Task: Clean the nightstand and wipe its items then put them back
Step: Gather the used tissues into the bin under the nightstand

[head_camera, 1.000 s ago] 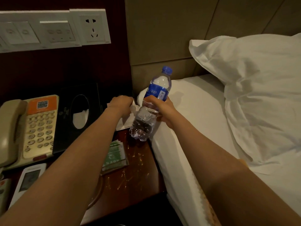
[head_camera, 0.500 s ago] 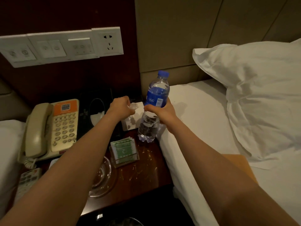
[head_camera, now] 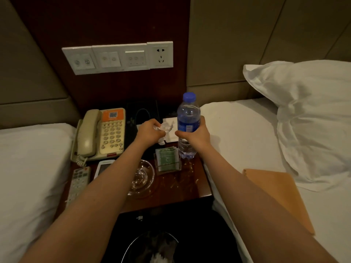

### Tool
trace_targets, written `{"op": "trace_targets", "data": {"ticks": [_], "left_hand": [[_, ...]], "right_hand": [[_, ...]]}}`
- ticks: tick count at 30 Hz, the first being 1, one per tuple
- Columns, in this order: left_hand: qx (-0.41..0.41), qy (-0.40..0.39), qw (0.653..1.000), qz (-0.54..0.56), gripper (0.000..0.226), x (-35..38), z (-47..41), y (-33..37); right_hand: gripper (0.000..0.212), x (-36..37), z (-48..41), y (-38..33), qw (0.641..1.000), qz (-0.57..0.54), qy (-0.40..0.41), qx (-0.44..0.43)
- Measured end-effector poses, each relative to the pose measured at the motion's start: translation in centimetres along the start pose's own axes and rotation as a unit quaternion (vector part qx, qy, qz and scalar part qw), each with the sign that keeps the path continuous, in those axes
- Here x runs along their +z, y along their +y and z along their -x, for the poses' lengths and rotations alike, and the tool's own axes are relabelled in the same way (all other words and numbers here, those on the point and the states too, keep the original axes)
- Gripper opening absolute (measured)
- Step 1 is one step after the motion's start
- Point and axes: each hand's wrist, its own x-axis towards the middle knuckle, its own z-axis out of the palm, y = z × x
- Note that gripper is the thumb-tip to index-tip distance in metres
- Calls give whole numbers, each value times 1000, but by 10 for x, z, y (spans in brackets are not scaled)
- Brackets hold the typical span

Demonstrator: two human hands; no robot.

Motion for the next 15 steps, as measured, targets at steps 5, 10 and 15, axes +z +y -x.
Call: {"op": "trace_targets", "data": {"ticks": [5, 10, 15], "left_hand": [[-15, -3, 1000, -18, 28, -16, 30, -21], [-13, 8, 1000, -3, 20, -31, 57, -35], [-10, 9, 1000, -2, 24, -42, 82, -42]], "right_hand": [[73, -4, 10, 0, 999, 28, 2, 32], [84, -6, 28, -5, 996, 57, 12, 71], [27, 9, 73, -11, 970, 15, 225, 93]]}}
